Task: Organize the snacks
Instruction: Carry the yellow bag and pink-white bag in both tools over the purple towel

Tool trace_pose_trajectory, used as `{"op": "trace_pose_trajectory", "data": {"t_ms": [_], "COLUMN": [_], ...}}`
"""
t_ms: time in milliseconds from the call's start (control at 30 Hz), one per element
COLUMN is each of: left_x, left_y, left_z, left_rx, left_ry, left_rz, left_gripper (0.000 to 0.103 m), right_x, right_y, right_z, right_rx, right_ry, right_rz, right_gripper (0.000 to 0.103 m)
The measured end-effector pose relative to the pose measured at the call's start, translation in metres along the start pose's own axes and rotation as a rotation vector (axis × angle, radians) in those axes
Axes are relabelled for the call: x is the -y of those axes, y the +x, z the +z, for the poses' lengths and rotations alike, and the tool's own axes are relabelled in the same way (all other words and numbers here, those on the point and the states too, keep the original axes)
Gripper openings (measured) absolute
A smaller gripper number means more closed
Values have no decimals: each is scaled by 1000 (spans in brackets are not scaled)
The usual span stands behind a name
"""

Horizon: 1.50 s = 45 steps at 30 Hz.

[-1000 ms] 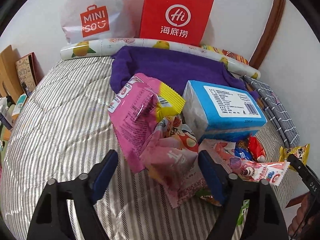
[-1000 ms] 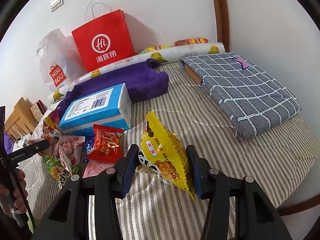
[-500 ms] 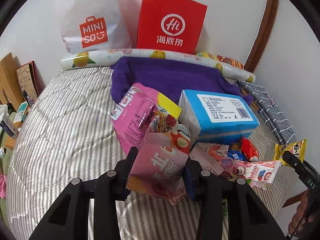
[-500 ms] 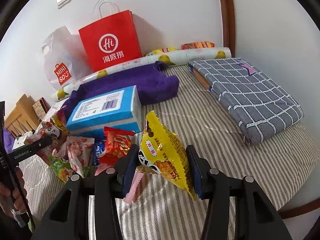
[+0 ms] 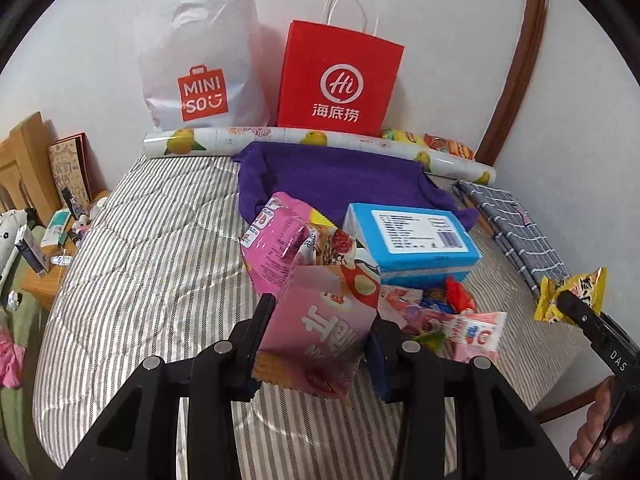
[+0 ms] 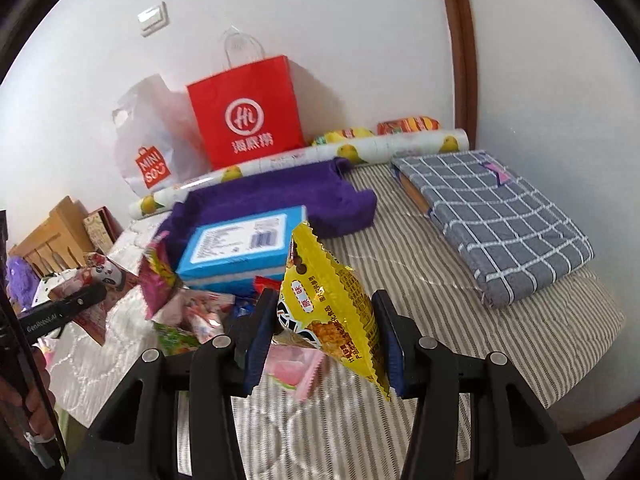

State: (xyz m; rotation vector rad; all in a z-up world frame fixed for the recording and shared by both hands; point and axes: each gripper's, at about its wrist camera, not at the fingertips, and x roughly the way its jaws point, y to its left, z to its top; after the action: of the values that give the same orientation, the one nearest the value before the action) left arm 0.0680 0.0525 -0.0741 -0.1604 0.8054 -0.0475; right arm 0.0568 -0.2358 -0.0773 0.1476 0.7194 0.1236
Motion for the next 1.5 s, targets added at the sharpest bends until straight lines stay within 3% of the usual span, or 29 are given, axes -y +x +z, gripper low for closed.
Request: {"op": "trace_pose_trajectory", "data": {"t_ms": [367,667,1500], "left_x": [26,47,44], "left_y": [-13,-7,47], "left_z": [3,27,120], "left_rx": [-4,-9,-19], "left_ry": [30,67,55], "left_rz": [-49,-77,-69], "left_gripper": [39,39,39], "right_x": [-35,-54,-79], "right_y": [-17,-12,62], "right_z": [13,37,118], "right_rx": [24,25,13], "right_ry": [-53,-84,-157], "right_rz": [62,108,134], "right_gripper": [48,48,48]}}
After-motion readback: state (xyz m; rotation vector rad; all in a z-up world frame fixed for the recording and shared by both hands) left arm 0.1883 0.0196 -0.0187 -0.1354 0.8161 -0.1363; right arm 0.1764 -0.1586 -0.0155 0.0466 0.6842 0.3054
